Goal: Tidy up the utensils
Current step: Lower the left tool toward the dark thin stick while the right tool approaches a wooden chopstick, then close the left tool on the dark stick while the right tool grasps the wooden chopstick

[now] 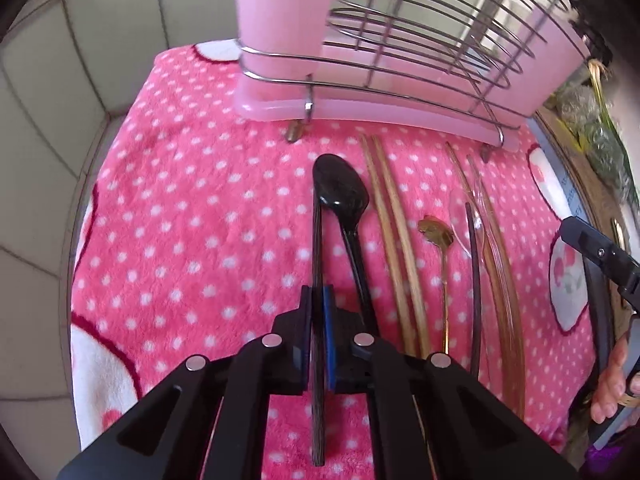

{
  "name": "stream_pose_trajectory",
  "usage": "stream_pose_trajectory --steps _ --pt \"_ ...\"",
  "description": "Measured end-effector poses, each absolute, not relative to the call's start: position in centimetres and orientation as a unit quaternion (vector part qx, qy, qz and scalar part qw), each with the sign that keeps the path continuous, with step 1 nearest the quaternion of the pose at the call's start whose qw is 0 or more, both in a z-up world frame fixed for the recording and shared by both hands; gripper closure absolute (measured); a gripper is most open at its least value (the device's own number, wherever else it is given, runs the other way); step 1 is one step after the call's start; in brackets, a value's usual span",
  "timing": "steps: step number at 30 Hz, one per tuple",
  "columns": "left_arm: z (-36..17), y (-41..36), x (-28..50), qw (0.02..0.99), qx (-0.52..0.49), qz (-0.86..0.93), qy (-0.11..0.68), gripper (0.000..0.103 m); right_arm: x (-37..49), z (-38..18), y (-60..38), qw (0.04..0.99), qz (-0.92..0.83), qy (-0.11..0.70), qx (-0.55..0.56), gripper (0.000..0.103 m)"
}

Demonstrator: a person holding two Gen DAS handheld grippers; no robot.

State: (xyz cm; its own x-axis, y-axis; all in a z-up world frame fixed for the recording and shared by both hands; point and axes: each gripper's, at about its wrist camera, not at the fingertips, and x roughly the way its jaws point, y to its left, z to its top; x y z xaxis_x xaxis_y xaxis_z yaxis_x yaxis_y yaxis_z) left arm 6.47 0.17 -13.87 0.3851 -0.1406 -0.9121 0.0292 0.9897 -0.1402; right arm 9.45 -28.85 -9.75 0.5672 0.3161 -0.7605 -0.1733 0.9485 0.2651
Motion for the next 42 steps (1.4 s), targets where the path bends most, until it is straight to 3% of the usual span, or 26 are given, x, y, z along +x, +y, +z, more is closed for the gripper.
stream_pose_trajectory --steps 12,14,16,30,31,32,42 --pt "-13.9 3.7 5.7 0.806 -0.086 -0.044 0.584 0.094 10.8 -10.3 -28.2 0.868 0.146 0.467 0.086 0.041" --pt "-13.6 3.4 6.4 0.809 -0.078 -0.05 0.581 0.093 11.2 -10.5 -28.1 0.861 0.149 0.479 0.089 0.054" --pt "-13.4 3.3 7.2 0.81 -0.066 -0.056 0.58 0.092 11.7 -10.9 -28.0 0.85 0.157 0.493 0.101 0.06" --pt "-14.3 3.8 9.1 0.813 -0.074 -0.08 0.573 0.092 14.5 -13.4 -23.2 0.817 0.157 0.551 0.065 0.082" --pt "-14.2 4.1 9.0 0.812 -0.075 -0.082 0.572 0.092 14.4 -13.4 -23.1 0.819 0.157 0.548 0.063 0.085" --pt "-14.2 4.3 9.0 0.812 -0.076 -0.083 0.572 0.092 14.4 -13.3 -23.0 0.819 0.16 0.547 0.065 0.094" --pt "-14.2 4.1 9.5 0.801 -0.066 -0.085 0.589 0.093 13.9 -12.9 -27.0 0.815 0.122 0.561 0.083 0.095"
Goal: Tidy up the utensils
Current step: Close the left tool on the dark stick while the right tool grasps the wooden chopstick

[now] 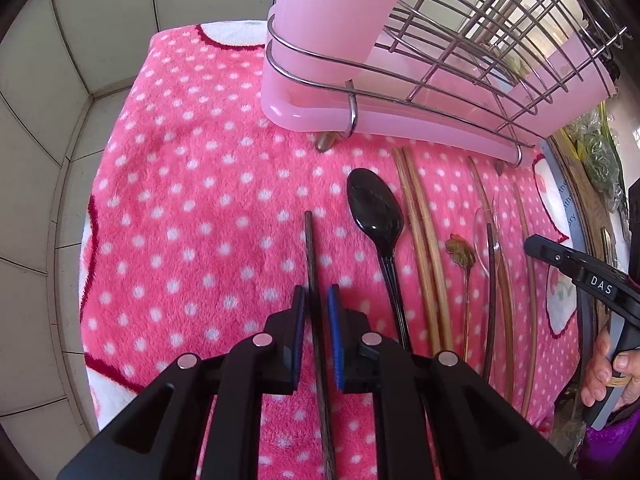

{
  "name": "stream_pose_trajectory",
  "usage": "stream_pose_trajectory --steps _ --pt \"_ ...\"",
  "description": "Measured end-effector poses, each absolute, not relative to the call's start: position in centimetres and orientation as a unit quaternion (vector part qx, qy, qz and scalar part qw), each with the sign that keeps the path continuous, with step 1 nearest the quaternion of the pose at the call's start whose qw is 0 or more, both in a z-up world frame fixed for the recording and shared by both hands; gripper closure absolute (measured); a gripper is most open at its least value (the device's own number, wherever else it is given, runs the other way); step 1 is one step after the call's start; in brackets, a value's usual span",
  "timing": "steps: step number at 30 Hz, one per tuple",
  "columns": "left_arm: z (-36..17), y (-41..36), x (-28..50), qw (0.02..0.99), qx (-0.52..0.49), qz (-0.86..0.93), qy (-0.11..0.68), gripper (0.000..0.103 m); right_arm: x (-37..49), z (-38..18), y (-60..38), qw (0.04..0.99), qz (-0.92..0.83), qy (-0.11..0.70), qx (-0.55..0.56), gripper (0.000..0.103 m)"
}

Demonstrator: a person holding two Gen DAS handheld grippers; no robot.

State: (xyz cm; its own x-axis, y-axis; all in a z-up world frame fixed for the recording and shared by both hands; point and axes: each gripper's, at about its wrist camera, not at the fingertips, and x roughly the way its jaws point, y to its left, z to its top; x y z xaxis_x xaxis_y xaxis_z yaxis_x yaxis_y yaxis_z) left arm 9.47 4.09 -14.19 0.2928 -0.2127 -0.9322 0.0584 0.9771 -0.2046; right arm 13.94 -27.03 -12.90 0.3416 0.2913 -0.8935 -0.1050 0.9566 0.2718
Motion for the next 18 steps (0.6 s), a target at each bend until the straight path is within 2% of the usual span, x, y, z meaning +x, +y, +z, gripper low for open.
stream_pose_trajectory --steps 11,15,16,18 --pt "-13.9 2.9 11.6 0.773 -0.044 -0.08 0.628 0.092 16.0 -13.4 -26.0 0.796 0.122 0.586 0.086 0.084" --pt "-14.1 2.8 11.7 0.776 -0.044 -0.077 0.625 0.095 15.8 -13.5 -26.7 0.799 0.127 0.579 0.105 0.085" --pt "-14.0 2.8 11.6 0.778 -0.042 -0.077 0.621 0.097 15.7 -13.5 -27.4 0.8 0.125 0.576 0.109 0.093" --pt "-13.9 2.9 11.2 0.784 -0.044 -0.079 0.614 0.098 15.2 -13.4 -28.3 0.801 0.132 0.569 0.134 0.094"
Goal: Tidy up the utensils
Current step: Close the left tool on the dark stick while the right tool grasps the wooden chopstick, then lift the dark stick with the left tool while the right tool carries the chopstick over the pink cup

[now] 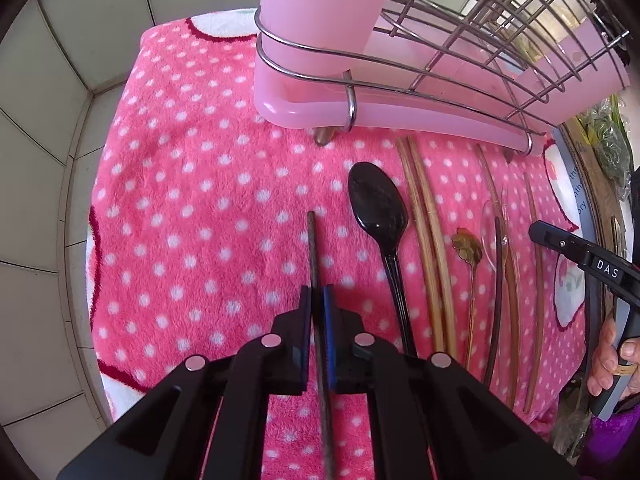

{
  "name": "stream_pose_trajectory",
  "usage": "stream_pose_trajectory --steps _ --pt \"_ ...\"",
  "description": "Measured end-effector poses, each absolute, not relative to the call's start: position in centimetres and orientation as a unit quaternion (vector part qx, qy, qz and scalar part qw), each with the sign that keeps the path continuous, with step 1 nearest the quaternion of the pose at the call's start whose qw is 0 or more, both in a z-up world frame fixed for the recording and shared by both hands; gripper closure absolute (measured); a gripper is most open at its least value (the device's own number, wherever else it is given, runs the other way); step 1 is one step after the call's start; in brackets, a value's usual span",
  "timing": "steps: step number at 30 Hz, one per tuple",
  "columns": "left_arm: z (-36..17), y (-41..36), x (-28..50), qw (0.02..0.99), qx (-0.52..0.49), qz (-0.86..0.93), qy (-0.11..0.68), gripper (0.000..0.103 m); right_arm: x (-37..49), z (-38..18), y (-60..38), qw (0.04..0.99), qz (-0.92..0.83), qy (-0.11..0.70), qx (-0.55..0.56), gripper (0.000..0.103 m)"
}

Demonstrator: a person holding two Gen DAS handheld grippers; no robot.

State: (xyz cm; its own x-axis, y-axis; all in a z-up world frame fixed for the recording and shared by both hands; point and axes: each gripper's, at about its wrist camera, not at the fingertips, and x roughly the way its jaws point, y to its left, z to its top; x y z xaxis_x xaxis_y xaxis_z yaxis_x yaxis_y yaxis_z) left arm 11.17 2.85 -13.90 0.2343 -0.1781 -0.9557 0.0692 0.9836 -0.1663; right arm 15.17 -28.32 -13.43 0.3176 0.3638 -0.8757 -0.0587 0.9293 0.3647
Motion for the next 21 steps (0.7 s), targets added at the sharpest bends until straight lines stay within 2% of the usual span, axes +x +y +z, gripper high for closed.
stream_pose_trajectory --steps 7,21 --pt "-11.4 3.8 8.4 0.818 -0.071 -0.092 0.563 0.098 12.3 -10.6 -30.4 0.831 0.155 0.508 0.165 0.094" --pt "-1.3 5.6 1.9 0.923 -0.107 -0.099 0.356 0.099 6.3 -1.4 -31.0 0.916 0.165 0.342 0.126 0.096"
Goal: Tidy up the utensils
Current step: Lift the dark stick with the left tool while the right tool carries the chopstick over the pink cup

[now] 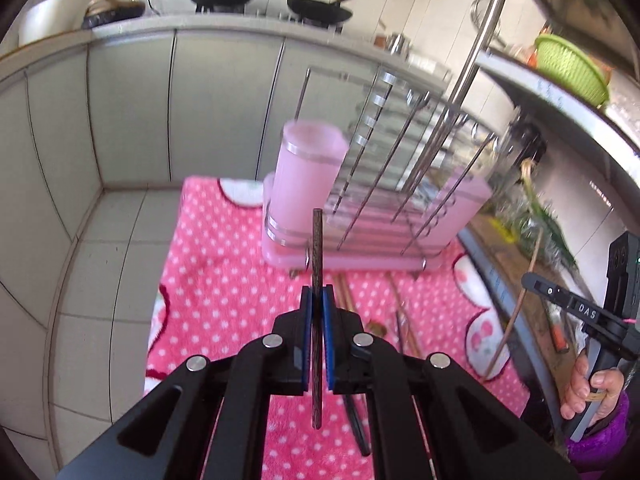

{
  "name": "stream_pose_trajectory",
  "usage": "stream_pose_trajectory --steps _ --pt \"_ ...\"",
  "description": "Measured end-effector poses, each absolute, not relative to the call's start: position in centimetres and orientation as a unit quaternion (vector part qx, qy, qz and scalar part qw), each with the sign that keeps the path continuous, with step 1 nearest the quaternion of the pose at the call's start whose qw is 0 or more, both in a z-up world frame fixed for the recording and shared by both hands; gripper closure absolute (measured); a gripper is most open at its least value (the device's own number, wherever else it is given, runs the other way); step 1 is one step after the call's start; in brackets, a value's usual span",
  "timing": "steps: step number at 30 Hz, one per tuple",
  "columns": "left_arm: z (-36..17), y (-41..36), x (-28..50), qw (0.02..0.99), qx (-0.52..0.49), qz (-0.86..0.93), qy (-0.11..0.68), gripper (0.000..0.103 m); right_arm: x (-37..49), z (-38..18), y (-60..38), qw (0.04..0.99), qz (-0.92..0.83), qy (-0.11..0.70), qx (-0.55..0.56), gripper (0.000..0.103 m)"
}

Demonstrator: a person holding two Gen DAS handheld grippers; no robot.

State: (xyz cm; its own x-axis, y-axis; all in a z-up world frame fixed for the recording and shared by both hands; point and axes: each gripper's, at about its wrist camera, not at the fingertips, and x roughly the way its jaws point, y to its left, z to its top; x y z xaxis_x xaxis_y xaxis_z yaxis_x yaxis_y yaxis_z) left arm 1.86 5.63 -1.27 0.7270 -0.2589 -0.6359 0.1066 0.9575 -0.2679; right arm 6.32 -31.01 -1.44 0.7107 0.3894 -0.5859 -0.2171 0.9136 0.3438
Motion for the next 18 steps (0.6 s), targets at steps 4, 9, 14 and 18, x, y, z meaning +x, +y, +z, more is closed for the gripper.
stream_pose_trajectory --steps 4,9,14,18 --pt "2.1 5.9 1.3 0.939 -0.112 -0.1 0.308 0.099 5.9 1.4 -31.2 0.927 0.172 0.311 0.12 0.096" --pt "6.4 6.5 1.3 0.953 -0.115 -0.102 0.26 0.099 6.5 6.2 -31.8 0.937 0.188 0.27 0.115 0.096" --pt "11.0 7.2 2.8 0.962 -0.126 -0.1 0.219 0.099 7.8 11.3 -32.3 0.949 0.193 0.225 0.109 0.096" --pt "13.6 7.5 4.5 0.969 -0.129 -0.088 0.192 0.099 8.9 14.6 -32.5 0.96 0.183 0.186 0.104 0.096"
